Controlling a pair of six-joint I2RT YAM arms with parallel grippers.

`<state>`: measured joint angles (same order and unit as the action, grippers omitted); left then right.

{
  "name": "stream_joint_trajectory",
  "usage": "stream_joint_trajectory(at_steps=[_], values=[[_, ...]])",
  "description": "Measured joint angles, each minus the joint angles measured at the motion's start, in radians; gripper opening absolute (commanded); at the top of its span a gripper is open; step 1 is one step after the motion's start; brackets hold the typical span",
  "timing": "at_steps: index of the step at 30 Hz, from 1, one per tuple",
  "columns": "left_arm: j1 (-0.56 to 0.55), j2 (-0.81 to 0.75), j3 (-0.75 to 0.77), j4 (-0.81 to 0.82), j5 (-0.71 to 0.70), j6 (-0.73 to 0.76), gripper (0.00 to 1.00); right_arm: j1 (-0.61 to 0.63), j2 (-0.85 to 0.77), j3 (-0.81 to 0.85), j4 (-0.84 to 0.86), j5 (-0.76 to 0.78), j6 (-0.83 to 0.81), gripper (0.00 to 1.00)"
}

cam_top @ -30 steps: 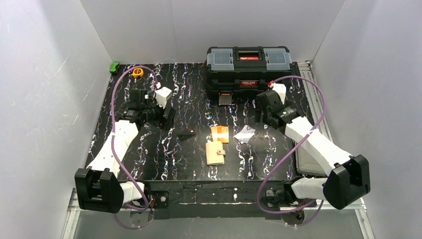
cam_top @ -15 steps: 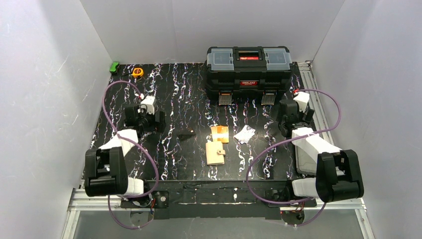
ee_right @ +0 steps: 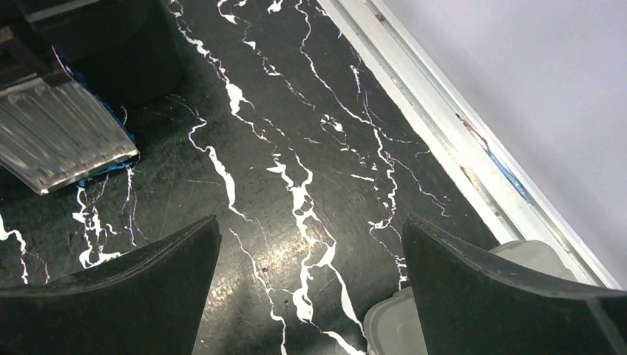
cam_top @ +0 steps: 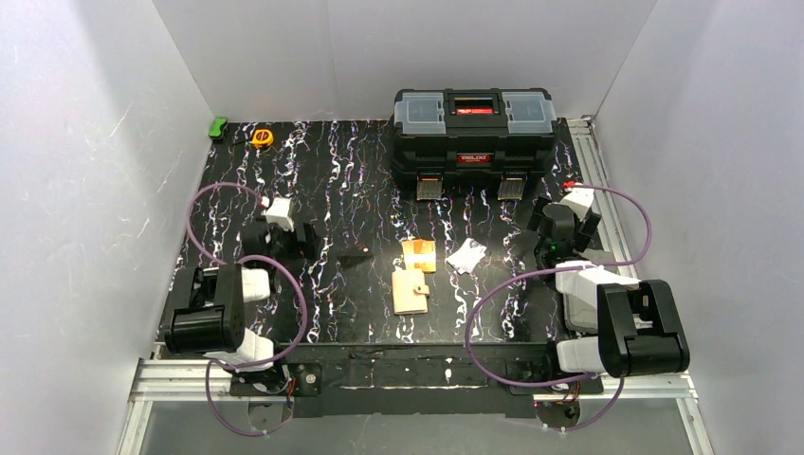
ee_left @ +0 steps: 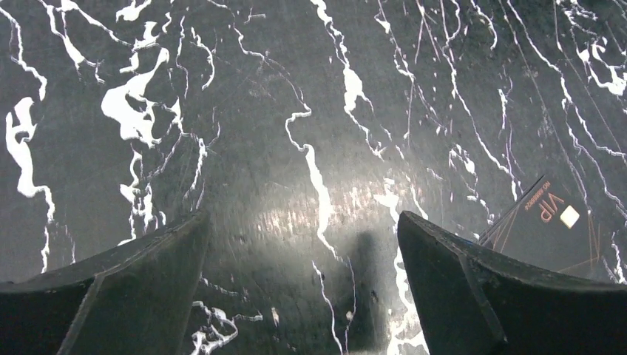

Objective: Put the credit cards into the card holder
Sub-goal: Reset both arms

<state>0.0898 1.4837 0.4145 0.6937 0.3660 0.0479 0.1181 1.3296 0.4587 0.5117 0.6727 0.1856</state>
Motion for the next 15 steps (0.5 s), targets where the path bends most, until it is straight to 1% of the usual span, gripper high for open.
stream_joint_trajectory(at_steps=[2, 3, 5, 12, 15], values=[[0.000, 0.002, -0.098, 0.176, -0.005, -0.009, 0.98, 0.000, 0.013, -0.027, 0.068, -0.011, -0.014, 0.98], [0.000, 0.010, -0.136, 0.236, -0.005, -0.014, 0.98, 0.000, 0.016, -0.035, 0.079, -0.015, -0.018, 0.98], [0.000, 0.008, -0.197, 0.305, -0.012, -0.011, 0.98, 0.000, 0.016, -0.057, 0.124, -0.022, -0.030, 0.98], [-0.003, 0.013, -0.142, 0.324, -0.053, -0.029, 0.98, 0.003, 0.003, -0.131, 0.254, -0.049, -0.059, 0.98], [-0.005, 0.013, -0.140, 0.324, -0.060, -0.032, 0.98, 0.003, -0.030, -0.217, 0.365, -0.096, -0.077, 0.98]])
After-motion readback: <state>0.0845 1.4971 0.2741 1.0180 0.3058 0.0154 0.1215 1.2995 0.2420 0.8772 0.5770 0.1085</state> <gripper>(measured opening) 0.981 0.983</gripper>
